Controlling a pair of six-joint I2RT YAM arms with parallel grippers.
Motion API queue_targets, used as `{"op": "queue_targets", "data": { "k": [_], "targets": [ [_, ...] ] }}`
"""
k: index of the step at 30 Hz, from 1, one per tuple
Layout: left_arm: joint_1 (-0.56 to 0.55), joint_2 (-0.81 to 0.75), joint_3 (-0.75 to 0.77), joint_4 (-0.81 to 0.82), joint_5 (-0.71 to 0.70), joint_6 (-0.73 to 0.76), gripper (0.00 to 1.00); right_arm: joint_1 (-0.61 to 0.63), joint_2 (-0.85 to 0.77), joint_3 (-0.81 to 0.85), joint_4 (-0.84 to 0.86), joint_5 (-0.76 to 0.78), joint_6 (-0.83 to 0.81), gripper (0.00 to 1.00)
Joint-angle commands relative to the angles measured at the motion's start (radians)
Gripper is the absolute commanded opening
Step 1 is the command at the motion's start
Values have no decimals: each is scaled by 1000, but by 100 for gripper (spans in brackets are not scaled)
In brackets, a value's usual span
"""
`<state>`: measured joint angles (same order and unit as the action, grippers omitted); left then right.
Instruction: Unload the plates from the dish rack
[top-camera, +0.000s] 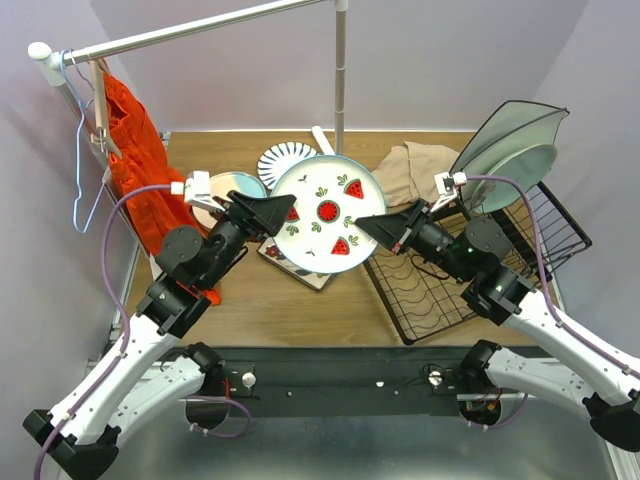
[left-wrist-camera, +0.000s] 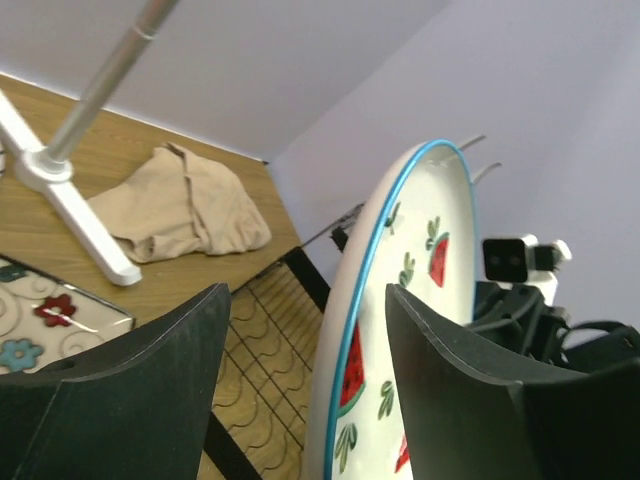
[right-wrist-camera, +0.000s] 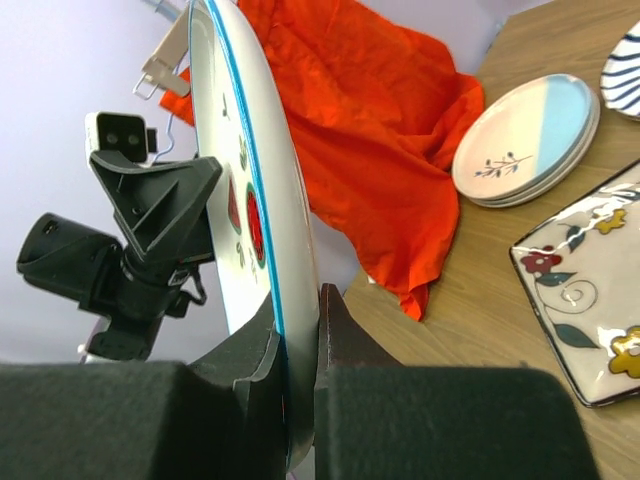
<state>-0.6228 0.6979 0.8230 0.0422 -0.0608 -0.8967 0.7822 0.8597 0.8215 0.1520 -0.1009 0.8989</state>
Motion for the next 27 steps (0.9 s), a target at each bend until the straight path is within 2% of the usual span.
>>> {"op": "queue_targets", "data": {
  "k": [1, 7, 11, 15, 19, 22, 27],
  "targets": [
    [9, -6, 48, -132, -212, 57, 72, 5, -7, 68, 87, 128, 22, 1],
    [9, -24, 62, -249, -372, 108, 72, 6, 117, 137, 63, 179, 5, 1],
    [9, -58, 64, -252, -384, 211, 72, 6, 229, 198, 64, 228, -2, 1],
    [9, -100, 61, -243, -379, 372, 72, 6, 372, 286, 70, 262, 9, 1],
    [9, -156, 16, -199, -301, 504, 72, 6, 554, 384, 130, 276, 41, 1],
    [9, -184, -31, -171, -248, 544, 72, 6, 689, 476, 159, 316, 51, 1],
    [9, -172, -61, -189, -192, 559, 72, 6, 867, 620, 170, 486, 55, 1]
  ]
}}
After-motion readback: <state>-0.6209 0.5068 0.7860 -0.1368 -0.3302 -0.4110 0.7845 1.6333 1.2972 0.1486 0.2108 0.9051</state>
